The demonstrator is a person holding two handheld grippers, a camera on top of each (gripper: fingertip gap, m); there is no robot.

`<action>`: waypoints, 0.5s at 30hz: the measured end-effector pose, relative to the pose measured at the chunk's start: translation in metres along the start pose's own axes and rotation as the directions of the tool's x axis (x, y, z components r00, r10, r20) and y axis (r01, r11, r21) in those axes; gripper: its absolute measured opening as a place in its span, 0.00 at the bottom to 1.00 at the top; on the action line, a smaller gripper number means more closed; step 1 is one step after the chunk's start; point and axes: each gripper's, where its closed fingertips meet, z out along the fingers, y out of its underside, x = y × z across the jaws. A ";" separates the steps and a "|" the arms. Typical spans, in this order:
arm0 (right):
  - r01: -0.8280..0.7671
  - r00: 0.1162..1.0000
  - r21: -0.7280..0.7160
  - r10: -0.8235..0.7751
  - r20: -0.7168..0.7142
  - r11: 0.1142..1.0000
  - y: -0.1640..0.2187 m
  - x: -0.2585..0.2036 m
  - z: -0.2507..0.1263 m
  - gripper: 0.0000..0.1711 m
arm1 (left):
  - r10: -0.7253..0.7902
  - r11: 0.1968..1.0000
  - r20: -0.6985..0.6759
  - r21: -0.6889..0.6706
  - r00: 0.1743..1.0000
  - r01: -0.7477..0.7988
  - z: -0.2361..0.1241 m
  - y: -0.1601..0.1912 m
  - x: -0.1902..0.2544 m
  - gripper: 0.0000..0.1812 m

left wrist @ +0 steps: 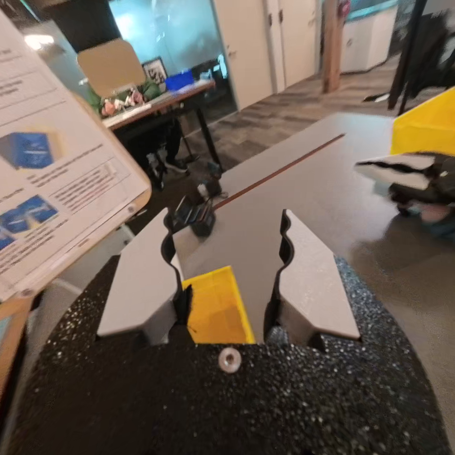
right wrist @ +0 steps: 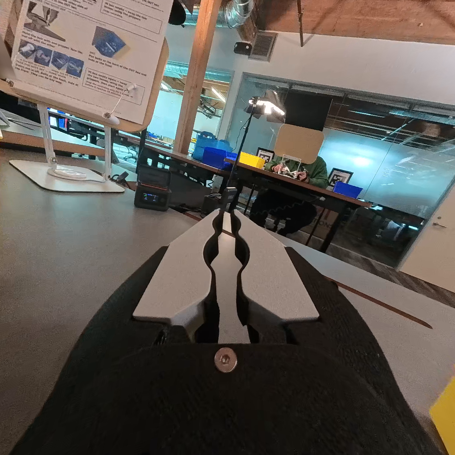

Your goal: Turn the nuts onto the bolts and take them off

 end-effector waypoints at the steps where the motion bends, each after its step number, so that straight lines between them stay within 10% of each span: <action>1: 0.002 1.000 -0.001 -0.002 0.000 1.000 0.000 0.000 0.000 0.02 | 0.051 0.993 -0.026 -0.102 0.998 -0.053 -0.005 0.015 -0.020 0.40; 8: 0.022 1.000 -0.004 -0.022 0.012 1.000 0.001 -0.004 0.001 0.02 | 0.277 0.600 -0.579 -0.519 0.767 -0.609 -0.010 0.190 -0.085 0.23; 15: 0.060 0.998 -0.011 -0.060 0.023 0.998 0.002 -0.008 0.003 0.03 | 0.355 0.258 -0.801 -0.412 0.483 -0.874 0.001 0.261 -0.116 0.19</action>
